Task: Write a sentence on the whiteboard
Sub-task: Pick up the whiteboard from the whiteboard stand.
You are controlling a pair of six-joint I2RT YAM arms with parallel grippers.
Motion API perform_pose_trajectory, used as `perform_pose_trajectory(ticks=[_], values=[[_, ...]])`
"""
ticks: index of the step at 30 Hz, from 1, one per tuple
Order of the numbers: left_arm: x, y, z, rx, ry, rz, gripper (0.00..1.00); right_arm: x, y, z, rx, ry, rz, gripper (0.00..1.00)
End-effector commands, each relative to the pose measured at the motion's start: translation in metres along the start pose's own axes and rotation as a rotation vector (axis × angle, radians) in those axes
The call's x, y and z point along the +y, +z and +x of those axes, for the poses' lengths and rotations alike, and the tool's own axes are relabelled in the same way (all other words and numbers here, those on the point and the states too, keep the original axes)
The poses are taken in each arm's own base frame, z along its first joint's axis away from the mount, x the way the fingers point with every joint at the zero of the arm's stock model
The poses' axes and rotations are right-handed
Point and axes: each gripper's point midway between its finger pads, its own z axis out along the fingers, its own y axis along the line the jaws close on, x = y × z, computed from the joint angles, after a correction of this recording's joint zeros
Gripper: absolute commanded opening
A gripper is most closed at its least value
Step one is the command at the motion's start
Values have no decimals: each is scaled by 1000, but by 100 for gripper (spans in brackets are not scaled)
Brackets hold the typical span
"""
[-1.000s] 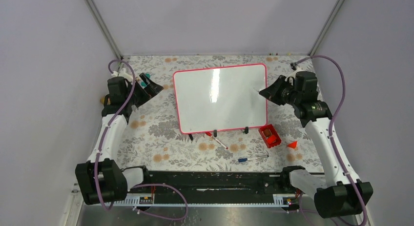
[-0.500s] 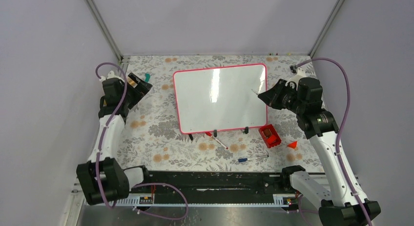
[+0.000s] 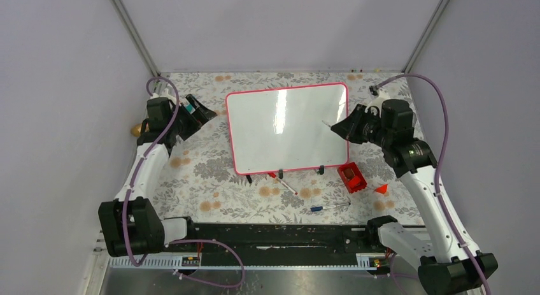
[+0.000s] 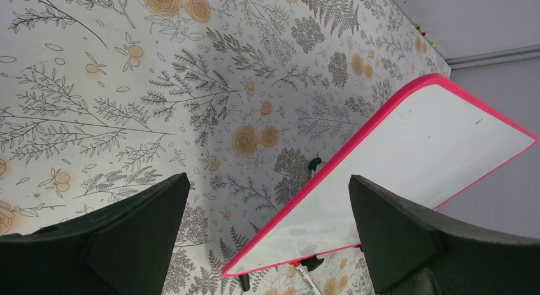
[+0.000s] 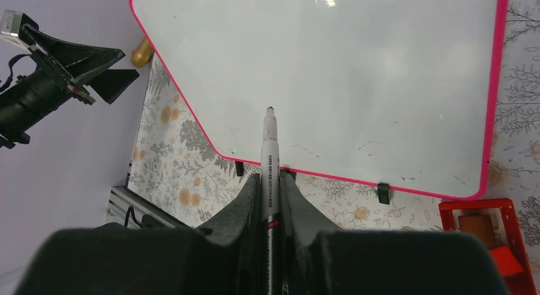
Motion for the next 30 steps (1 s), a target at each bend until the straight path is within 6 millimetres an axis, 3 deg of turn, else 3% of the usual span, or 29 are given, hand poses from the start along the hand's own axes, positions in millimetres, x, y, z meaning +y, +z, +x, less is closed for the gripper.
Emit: perform_pose_trajectory(ticks=[1,8,14,17,23,30], values=[[-29,1,-25,-40,47,43,99,29,3,-22,-36,-41,-77,0],[-65,8,-37,-162,216,239,99,64,28,-36,-5,-91,-144,0],[-76,23,-25,-87,218,365,96,92,52,-42,25,-147,-187,0],[-83,23,-19,-41,198,444,95,105,53,-44,43,-160,-205,0],[-58,23,-8,-14,121,285,99,110,38,-45,6,-166,-215,0],[-33,3,12,-105,77,194,99,102,22,-29,35,-167,-193,0]])
